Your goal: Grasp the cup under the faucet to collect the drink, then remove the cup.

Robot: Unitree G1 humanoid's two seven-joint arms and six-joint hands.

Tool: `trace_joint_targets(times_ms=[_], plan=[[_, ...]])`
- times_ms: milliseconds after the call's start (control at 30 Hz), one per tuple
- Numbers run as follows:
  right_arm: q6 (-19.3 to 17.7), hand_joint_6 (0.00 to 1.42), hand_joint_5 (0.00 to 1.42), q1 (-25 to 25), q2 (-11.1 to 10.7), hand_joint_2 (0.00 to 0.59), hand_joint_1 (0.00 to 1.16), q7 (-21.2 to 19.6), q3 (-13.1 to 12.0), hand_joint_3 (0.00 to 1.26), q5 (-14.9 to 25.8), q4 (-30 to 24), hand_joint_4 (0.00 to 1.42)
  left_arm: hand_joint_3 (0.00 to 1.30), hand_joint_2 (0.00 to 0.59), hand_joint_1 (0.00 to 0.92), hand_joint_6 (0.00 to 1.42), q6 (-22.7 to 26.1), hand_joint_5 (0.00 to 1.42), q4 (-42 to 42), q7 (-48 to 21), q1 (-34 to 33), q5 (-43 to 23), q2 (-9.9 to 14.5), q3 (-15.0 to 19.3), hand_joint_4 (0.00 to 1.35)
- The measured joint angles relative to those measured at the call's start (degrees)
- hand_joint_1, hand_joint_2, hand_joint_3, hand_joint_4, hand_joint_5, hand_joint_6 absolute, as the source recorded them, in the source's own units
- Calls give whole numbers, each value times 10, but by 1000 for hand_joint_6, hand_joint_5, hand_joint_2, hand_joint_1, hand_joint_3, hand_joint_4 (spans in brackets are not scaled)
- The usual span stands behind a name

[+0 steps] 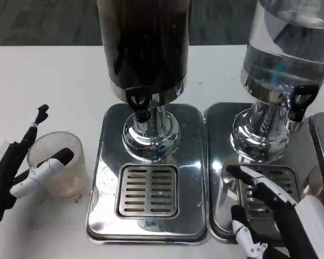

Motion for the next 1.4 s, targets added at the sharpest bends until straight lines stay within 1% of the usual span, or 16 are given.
trace_joint_targets(times_ms=[133,500,667,700,967,1067,1167,1300,1400], plan=[[0,307,220,0,2,499,555,0,0,240,0,-1,224,0,16,62,29,0,0,19,-2,-9,0,4,-4,0],[0,307,224,2,4,499,554,0,-1,241,1,-1,229,0,17,68,37,0,0,53,-13,-32,0,4,-8,0],[0,307,224,2,6,499,554,0,-1,241,3,-1,232,0,24,118,40,0,0,62,-12,-41,2,8,-17,0],[0,307,224,2,6,499,554,0,-1,241,3,-1,232,0,30,131,48,0,15,62,-9,-42,3,8,-19,0],[0,307,230,0,8,499,554,4,-1,241,5,-1,233,0,31,152,56,0,34,67,42,-46,37,14,-40,0],[0,307,233,-1,9,499,553,4,-1,241,6,-1,234,0,35,159,58,0,3,67,59,-47,51,17,-48,0],[0,307,234,-1,10,499,553,5,-1,241,7,-1,234,0,35,160,58,0,0,68,67,-50,59,19,-54,0],[3,307,234,-1,10,499,553,6,-1,241,8,-1,234,0,35,160,58,2,0,74,78,-60,74,29,-69,0],[3,307,235,-3,10,502,555,8,-1,241,9,-1,234,0,35,158,58,2,0,79,86,-64,76,30,-72,0]])
